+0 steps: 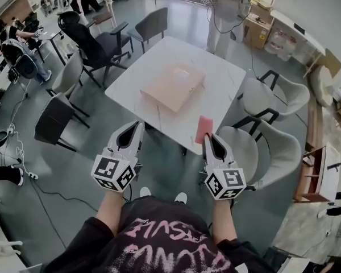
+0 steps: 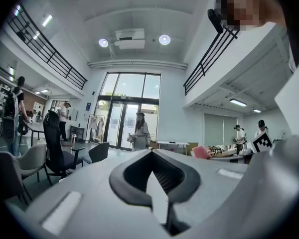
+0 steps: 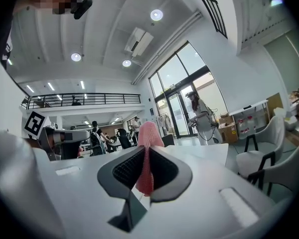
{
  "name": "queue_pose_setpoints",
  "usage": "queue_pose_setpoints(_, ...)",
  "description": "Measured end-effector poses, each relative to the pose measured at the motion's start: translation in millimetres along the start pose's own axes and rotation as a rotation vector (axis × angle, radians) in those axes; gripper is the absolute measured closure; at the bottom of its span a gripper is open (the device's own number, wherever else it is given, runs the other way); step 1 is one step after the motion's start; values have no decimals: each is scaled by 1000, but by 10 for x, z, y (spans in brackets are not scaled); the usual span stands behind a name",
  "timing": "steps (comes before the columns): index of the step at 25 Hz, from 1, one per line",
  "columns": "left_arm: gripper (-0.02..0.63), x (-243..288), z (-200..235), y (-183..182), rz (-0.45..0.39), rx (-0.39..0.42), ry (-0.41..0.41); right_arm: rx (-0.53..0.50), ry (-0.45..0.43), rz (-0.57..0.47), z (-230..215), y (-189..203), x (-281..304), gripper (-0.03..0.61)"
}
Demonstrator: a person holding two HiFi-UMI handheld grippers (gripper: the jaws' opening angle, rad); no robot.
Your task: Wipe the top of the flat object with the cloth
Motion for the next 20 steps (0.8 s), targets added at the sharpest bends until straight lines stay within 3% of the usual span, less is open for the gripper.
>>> queue_pose_setpoints(20,614,25,-480,126,10,10,-61,9,-59,-6,-344,95,-286,531)
Point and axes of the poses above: the fingertips, and each gripper's own axes: x forward along the fingers, z to its left, y out of its underside, the point moved 7 cm from there along -x, backward along the fingers, and after that the axes turned 14 degrees about z, right-handed, at the moved point
